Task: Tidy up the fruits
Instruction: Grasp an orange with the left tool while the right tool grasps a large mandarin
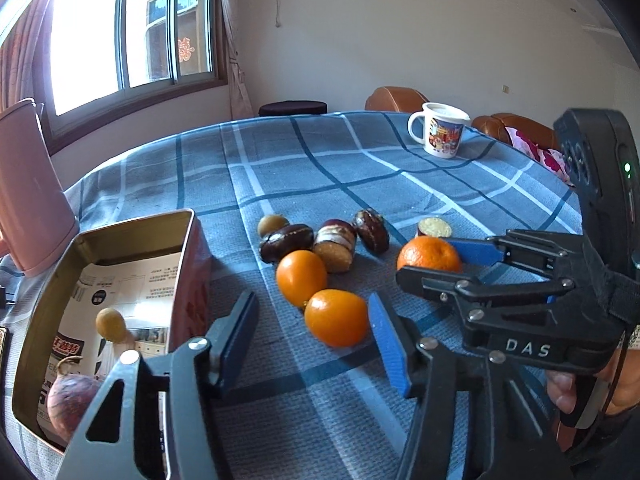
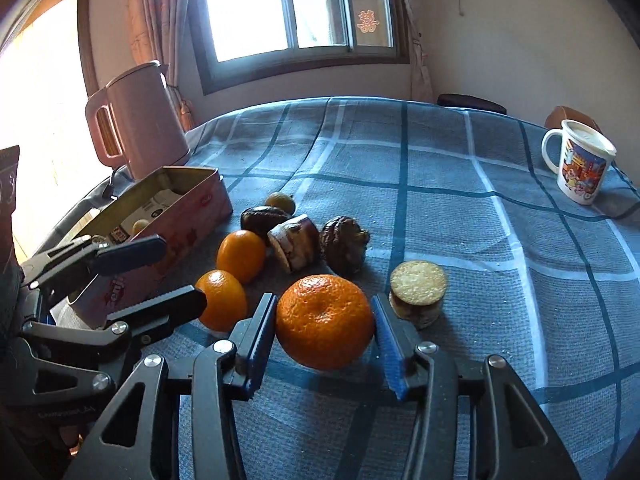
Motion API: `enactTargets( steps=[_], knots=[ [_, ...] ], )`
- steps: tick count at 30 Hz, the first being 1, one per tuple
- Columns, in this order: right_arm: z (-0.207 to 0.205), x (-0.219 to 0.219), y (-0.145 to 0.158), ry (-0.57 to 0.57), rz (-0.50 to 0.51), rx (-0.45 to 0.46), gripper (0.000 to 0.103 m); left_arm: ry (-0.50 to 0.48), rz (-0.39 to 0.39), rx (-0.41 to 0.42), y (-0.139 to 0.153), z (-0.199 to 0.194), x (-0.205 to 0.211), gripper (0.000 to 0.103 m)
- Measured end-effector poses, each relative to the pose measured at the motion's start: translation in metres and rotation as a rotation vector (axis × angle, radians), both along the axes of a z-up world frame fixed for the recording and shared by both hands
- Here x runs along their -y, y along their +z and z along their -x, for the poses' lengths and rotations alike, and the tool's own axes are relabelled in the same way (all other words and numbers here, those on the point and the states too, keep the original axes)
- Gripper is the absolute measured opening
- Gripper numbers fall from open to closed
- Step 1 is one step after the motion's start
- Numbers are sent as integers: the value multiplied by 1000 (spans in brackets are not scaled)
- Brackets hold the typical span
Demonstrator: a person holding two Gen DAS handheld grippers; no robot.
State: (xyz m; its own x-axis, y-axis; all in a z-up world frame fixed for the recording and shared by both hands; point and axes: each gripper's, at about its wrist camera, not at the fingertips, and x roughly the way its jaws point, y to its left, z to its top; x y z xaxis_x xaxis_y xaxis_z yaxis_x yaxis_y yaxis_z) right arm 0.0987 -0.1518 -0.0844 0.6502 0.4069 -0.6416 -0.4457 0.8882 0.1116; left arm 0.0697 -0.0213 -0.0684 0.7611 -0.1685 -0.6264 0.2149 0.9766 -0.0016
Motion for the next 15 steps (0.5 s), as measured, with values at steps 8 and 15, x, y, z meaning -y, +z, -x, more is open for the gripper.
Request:
enactTargets(
  steps=[8,15],
  knots=[
    [-4,7,1,-26,-33,-8,50,-70,49,-156,-16,-23,12,52],
    [-4,6,2,-27,-26,1,50,-84,86,-195,-22,-27,12,40]
  ],
)
